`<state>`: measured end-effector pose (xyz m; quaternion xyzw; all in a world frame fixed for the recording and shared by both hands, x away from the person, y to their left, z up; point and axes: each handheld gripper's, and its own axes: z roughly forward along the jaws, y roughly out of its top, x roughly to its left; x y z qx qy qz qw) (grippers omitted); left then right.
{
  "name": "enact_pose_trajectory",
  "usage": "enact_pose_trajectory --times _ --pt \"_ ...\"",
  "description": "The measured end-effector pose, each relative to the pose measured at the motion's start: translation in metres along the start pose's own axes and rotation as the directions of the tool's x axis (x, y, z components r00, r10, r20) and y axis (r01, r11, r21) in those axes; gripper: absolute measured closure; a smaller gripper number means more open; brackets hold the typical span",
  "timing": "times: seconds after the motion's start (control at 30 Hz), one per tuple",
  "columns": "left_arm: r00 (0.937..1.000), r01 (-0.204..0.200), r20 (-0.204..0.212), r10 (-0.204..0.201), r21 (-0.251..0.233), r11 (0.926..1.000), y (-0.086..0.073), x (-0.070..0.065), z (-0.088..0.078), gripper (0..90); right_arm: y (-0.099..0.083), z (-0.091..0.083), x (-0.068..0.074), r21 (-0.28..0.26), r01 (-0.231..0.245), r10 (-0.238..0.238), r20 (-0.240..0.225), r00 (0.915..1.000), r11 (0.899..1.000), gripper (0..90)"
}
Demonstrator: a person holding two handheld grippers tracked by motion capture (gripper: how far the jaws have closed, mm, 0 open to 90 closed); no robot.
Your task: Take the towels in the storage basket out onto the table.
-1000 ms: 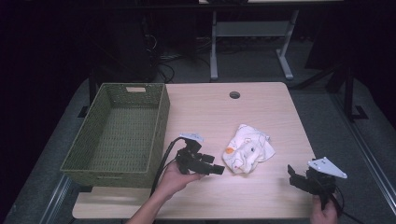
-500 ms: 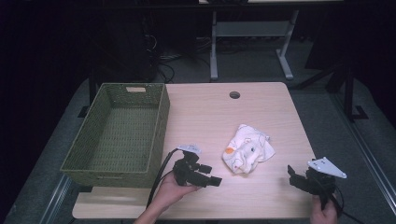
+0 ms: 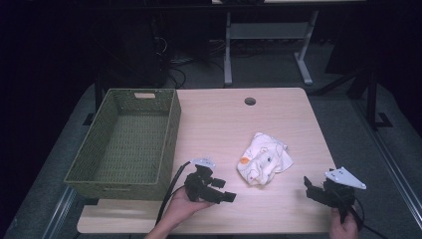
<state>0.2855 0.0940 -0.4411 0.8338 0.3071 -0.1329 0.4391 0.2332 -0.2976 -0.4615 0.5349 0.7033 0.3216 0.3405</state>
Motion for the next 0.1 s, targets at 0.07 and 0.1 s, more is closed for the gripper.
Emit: enact_pose_trajectory --times 0.07,0.1 --pt "1.0 -0.002 0.002 0.002 -0.001 1.0 0.0002 0.0003 -0.0001 24.5 0.0003 0.0007 0.0008 0.001 0.0 0.0 -0.002 1.0 1.0 13.9" --pt "1.0 0.0 0.001 0.0 0.0 1.0 0.0004 0.0008 0.0 24.5 0.0004 0.0011 0.0006 0.003 0.005 -0.005 -0.003 1.0 1.0 13.9"
